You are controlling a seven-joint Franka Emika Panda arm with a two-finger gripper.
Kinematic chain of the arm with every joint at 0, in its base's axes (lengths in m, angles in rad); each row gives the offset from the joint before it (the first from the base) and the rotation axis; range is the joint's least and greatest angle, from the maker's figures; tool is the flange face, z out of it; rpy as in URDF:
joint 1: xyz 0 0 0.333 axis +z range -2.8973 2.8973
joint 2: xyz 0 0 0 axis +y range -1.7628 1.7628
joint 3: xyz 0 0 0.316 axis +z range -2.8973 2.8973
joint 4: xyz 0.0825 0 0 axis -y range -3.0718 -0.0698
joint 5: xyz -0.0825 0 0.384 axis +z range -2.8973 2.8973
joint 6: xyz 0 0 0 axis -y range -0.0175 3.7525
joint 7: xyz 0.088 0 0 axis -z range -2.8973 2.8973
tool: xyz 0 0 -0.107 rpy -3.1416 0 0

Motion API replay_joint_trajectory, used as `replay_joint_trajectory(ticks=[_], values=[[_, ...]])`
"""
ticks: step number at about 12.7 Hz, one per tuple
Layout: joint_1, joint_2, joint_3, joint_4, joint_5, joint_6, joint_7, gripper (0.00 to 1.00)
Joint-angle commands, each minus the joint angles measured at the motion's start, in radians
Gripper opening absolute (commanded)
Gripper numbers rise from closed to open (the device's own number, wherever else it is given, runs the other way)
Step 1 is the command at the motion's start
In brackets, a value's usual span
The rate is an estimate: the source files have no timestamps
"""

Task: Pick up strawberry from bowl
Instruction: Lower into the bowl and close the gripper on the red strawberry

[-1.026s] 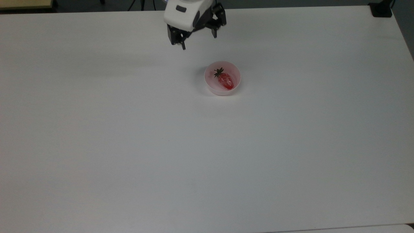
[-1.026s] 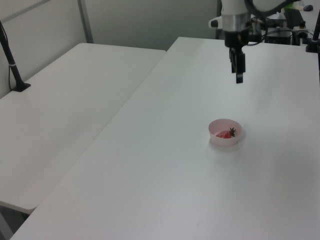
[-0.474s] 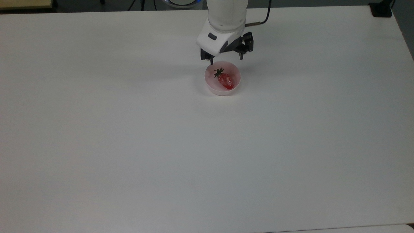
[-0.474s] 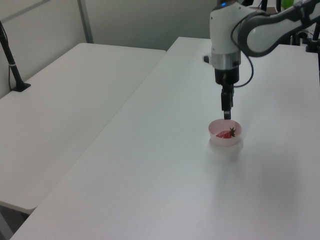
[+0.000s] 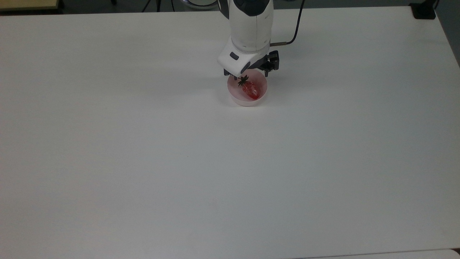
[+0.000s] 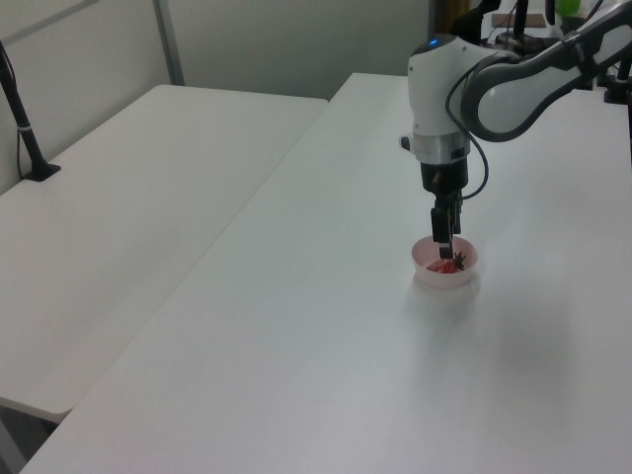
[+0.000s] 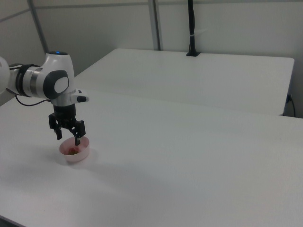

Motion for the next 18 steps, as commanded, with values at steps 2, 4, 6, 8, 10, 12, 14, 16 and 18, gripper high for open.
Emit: replay_joint_trajectory(ticks=[2, 4, 6, 8, 10, 12, 14, 16, 18], values=[[0.002, 0.049, 0.000, -0.021, -0.054, 0.041, 0.075, 0.92], [0.001, 0.064, 0.000, -0.019, -0.078, 0.047, 0.083, 0.91], [0.001, 0.081, 0.000, -0.021, -0.086, 0.083, 0.096, 0.86], [0.002, 0.092, 0.000, -0.018, -0.101, 0.087, 0.098, 0.49], [0.002, 0.092, 0.000, -0.013, -0.100, 0.086, 0.098, 0.30], [0.002, 0.080, 0.000, -0.011, -0.101, 0.080, 0.096, 0.30], [0.001, 0.062, 0.000, -0.010, -0.101, 0.077, 0.089, 0.30], [0.001, 0.036, 0.000, -0.008, -0.101, 0.063, 0.087, 0.30], [0.001, 0.009, 0.002, -0.008, -0.100, 0.048, 0.086, 0.30]])
